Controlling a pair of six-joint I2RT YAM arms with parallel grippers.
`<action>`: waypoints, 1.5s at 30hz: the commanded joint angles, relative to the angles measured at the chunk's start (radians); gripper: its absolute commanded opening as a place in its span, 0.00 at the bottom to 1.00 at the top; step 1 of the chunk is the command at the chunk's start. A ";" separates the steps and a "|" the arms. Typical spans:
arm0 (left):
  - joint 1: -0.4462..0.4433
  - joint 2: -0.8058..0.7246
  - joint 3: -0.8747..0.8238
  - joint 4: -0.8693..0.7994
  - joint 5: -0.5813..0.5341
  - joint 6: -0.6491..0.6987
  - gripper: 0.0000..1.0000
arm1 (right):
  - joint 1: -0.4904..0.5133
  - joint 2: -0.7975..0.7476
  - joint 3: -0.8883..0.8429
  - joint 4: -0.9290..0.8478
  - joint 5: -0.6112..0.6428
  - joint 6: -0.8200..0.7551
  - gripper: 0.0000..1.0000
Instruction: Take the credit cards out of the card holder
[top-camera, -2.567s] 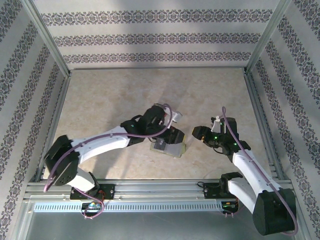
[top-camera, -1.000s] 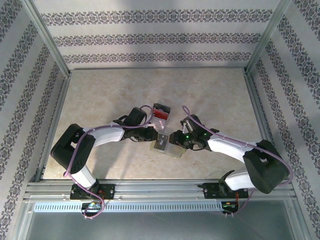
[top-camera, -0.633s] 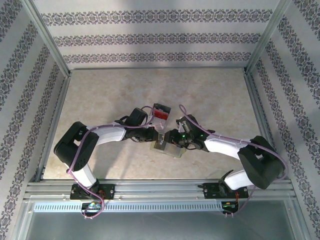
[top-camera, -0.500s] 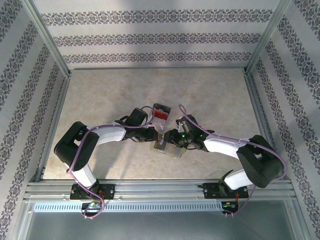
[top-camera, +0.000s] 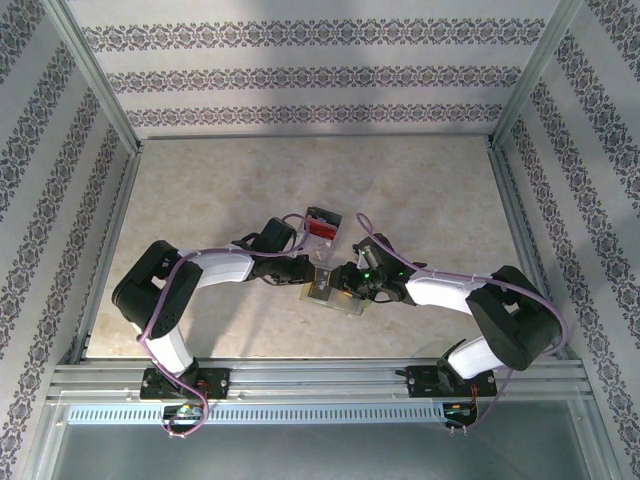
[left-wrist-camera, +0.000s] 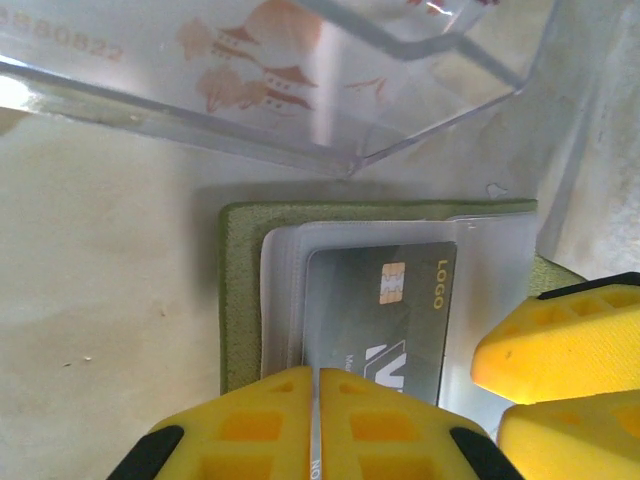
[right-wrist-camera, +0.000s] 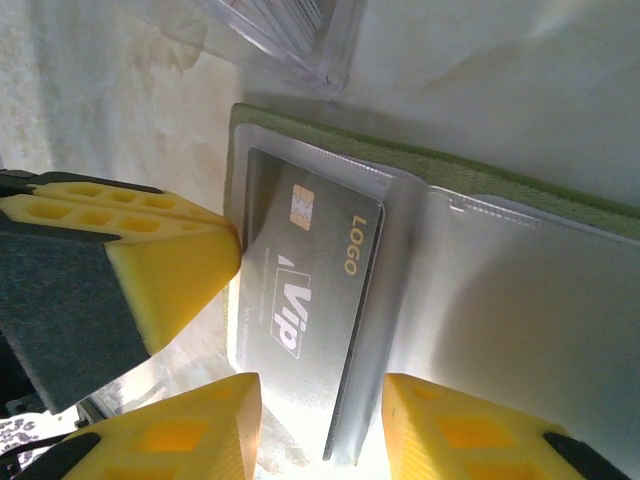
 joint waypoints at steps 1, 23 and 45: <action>0.013 0.021 -0.017 -0.010 -0.013 0.015 0.09 | 0.015 0.013 -0.017 0.044 -0.007 0.017 0.37; 0.014 0.038 -0.019 -0.051 -0.028 0.034 0.08 | 0.036 0.074 -0.042 0.162 0.003 0.076 0.31; 0.014 0.046 -0.017 -0.062 -0.042 0.034 0.08 | 0.031 0.071 -0.092 0.332 -0.031 0.149 0.24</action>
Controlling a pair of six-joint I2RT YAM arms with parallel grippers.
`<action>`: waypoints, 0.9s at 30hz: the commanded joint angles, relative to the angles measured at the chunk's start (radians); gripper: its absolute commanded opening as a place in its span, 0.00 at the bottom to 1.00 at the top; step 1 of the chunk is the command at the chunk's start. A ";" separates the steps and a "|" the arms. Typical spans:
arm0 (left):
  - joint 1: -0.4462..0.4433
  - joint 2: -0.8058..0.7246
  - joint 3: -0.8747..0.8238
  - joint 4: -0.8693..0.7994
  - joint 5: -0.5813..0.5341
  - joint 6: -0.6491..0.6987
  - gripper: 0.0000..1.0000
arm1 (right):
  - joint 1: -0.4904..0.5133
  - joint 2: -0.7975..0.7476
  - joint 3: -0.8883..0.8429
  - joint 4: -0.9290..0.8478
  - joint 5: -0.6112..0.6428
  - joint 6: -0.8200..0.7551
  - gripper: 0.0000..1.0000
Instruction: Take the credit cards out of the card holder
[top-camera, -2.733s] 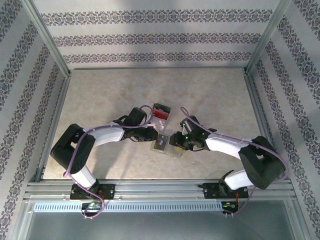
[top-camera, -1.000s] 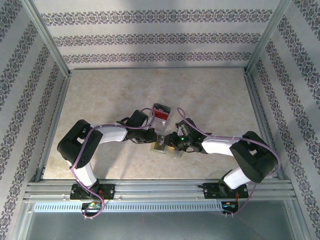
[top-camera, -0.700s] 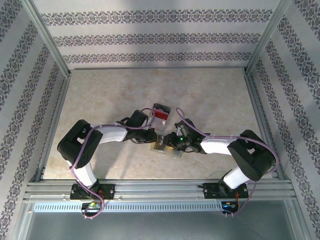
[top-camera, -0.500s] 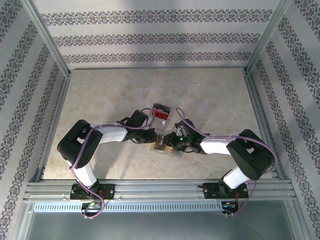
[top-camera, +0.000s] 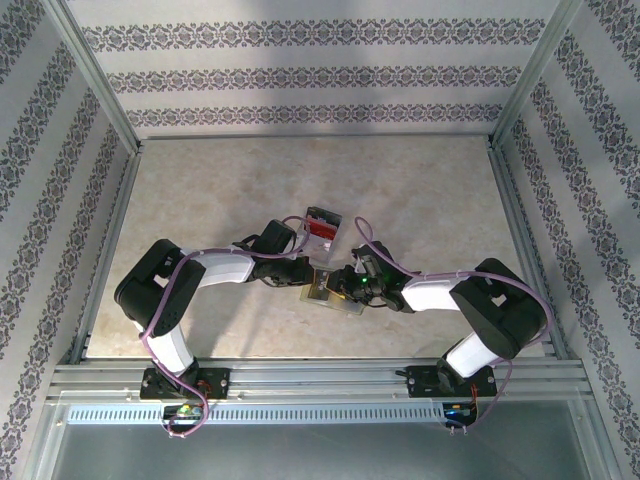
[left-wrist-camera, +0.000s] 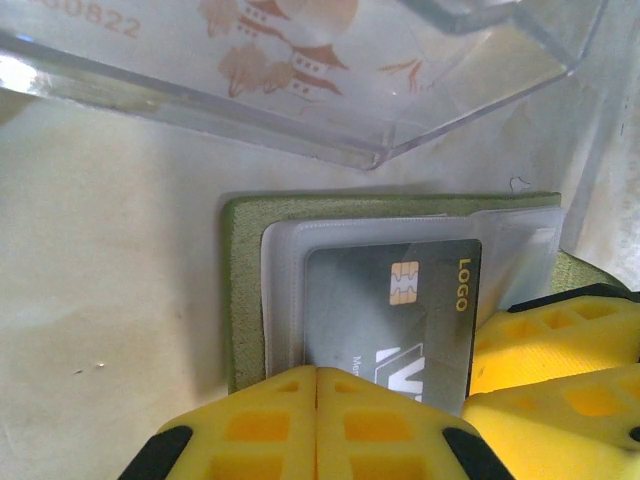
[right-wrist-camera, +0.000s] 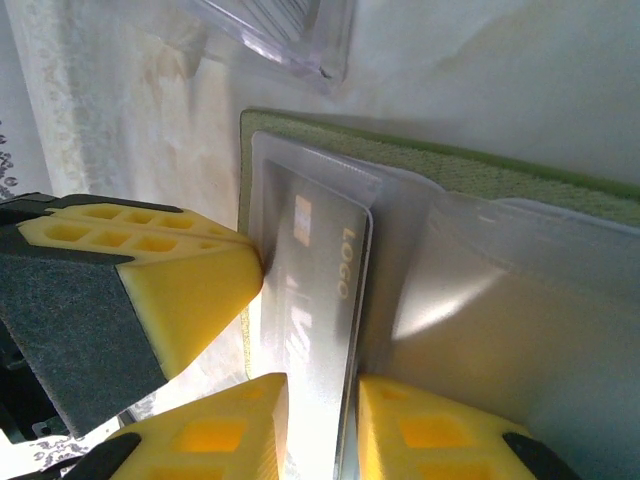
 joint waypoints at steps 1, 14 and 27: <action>0.013 0.033 -0.002 -0.080 -0.041 0.023 0.08 | 0.002 -0.012 -0.010 0.062 -0.025 0.014 0.24; 0.013 0.032 -0.003 -0.082 -0.044 0.023 0.08 | -0.012 -0.023 -0.034 0.111 -0.045 0.037 0.23; 0.012 0.031 0.004 -0.097 -0.051 0.030 0.08 | -0.009 0.087 -0.036 0.266 -0.077 0.105 0.20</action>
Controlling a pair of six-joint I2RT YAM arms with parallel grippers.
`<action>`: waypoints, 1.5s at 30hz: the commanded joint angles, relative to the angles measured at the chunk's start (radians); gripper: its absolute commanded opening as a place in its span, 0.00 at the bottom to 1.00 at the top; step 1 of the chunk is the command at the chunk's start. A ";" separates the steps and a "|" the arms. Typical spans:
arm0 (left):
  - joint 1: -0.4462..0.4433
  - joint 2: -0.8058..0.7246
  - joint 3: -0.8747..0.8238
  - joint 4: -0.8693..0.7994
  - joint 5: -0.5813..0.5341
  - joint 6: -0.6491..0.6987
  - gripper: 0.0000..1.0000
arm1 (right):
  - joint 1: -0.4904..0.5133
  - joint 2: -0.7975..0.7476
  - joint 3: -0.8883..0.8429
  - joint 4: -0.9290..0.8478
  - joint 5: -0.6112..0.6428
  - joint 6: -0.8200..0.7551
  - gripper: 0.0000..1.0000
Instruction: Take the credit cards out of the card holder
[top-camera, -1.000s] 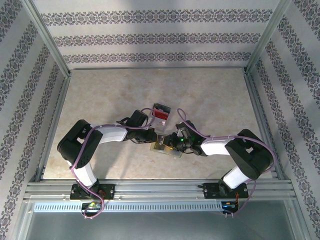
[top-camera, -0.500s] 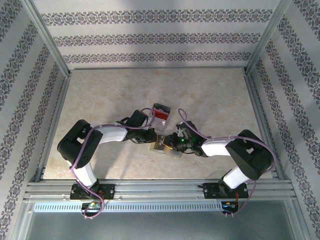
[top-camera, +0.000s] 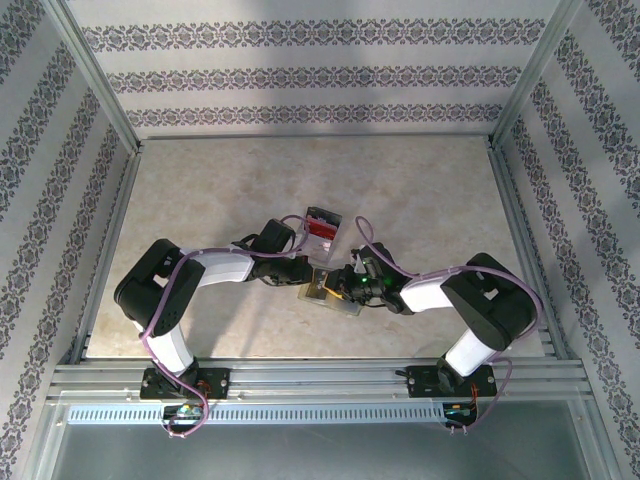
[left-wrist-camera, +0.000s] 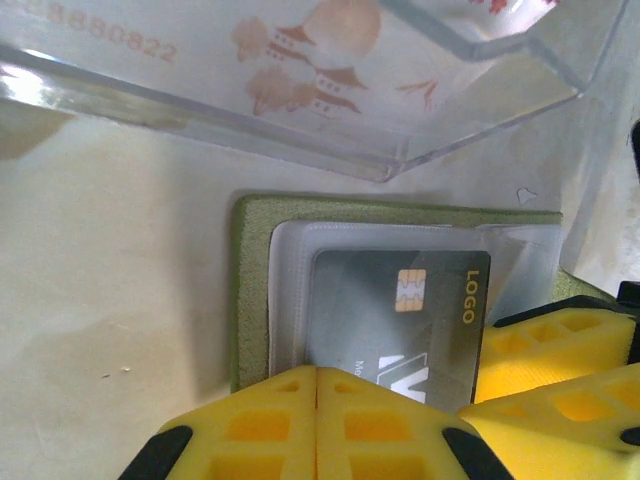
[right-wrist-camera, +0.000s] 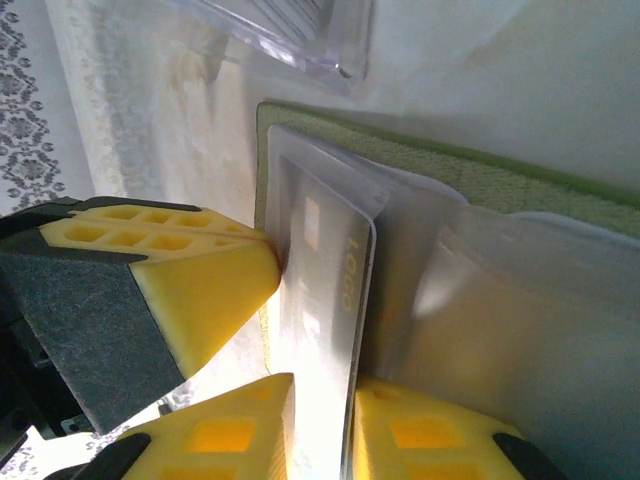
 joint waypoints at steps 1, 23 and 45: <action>0.008 0.031 0.002 -0.096 -0.045 0.032 0.08 | 0.000 0.021 -0.012 0.111 -0.023 0.031 0.20; 0.007 0.035 0.028 -0.136 -0.061 0.050 0.08 | -0.026 -0.039 -0.061 0.120 -0.031 0.031 0.16; 0.007 0.038 0.023 -0.140 -0.070 0.054 0.08 | -0.034 -0.063 -0.103 0.122 -0.011 0.038 0.07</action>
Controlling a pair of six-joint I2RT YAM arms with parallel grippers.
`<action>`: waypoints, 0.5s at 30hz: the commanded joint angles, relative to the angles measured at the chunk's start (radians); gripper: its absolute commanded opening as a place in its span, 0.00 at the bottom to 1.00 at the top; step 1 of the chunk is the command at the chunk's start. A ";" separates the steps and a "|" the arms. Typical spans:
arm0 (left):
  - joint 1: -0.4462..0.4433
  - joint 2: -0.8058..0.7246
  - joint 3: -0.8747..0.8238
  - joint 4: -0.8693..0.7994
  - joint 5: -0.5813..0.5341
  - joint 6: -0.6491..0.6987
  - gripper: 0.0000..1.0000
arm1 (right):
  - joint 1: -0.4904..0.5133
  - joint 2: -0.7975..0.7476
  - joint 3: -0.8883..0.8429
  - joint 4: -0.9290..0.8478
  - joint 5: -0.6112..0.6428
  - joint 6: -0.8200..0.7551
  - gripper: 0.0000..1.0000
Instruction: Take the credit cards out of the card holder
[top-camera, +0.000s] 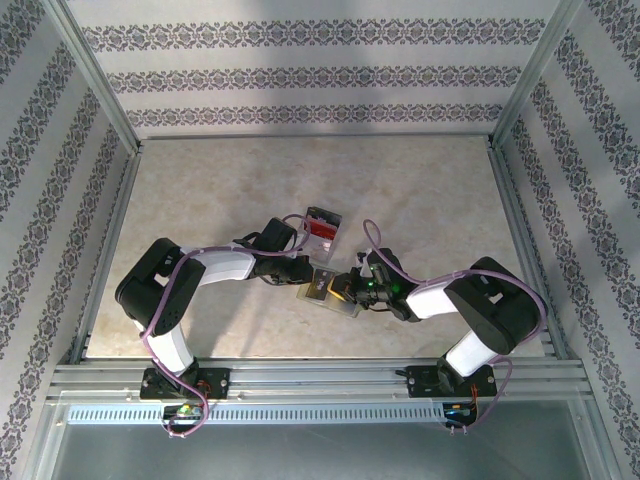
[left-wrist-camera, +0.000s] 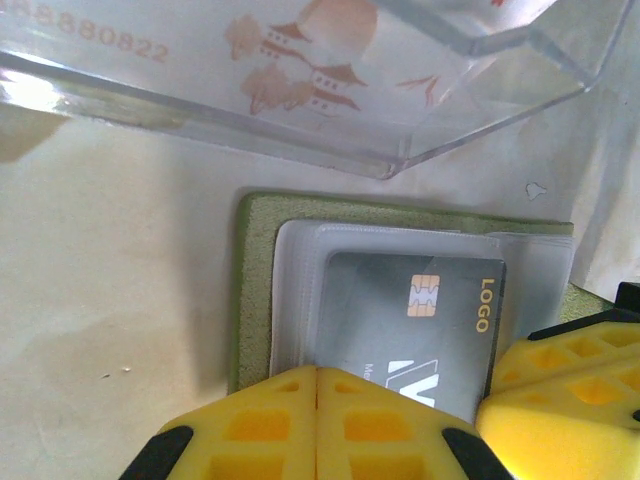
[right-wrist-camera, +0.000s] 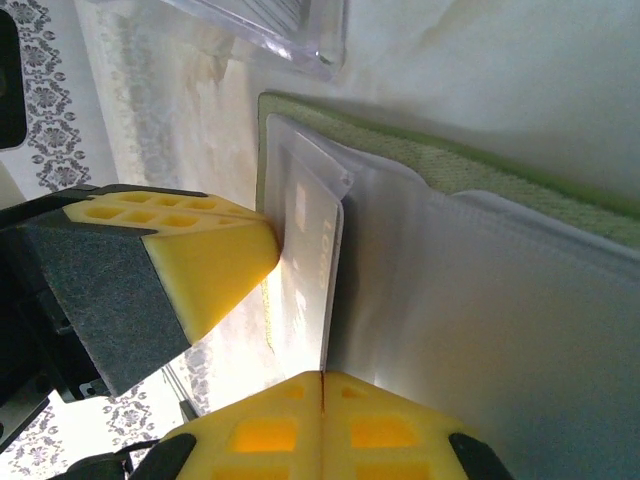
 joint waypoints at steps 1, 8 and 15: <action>0.008 0.032 -0.003 -0.092 -0.058 0.028 0.08 | -0.013 -0.023 -0.016 0.024 -0.001 -0.001 0.08; 0.007 0.035 -0.003 -0.090 -0.058 0.027 0.08 | -0.011 -0.010 -0.015 0.032 -0.005 0.002 0.11; 0.008 0.033 -0.003 -0.091 -0.057 0.027 0.08 | -0.012 -0.024 -0.046 0.032 0.006 0.005 0.09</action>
